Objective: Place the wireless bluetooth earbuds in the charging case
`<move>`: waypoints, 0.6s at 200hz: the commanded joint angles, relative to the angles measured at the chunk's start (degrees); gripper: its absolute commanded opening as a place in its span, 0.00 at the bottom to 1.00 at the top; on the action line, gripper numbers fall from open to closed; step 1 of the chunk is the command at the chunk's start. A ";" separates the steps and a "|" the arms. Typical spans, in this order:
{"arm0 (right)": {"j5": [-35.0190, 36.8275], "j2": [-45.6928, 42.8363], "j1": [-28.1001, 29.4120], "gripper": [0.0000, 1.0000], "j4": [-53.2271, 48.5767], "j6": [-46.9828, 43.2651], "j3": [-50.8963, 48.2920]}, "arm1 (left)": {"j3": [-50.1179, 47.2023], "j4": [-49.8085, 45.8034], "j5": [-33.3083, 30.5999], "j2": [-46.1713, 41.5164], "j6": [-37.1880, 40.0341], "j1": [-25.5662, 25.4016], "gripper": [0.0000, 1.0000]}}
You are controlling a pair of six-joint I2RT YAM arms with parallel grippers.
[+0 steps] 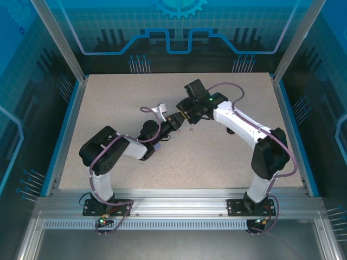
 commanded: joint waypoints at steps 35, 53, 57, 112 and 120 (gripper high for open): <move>-2.35 -8.93 -7.38 0.80 -1.51 -6.54 0.91 | 2.48 -5.53 3.24 -1.80 -1.66 1.67 0.02; -3.51 -12.80 -11.04 0.81 -2.00 -10.26 -1.94 | 3.90 -8.44 9.17 -2.90 -1.62 3.23 0.01; -3.73 -13.78 -11.77 0.81 -1.76 -11.10 -3.08 | 4.19 -8.99 10.63 -3.20 -1.40 3.59 0.01; -10.84 -25.10 -19.70 0.82 11.43 -27.75 -21.69 | 15.19 -27.08 34.56 -7.83 7.62 7.89 0.01; -12.99 -26.06 -20.35 0.81 15.15 -30.92 -23.98 | 17.02 -31.34 37.11 -8.24 10.12 8.07 0.01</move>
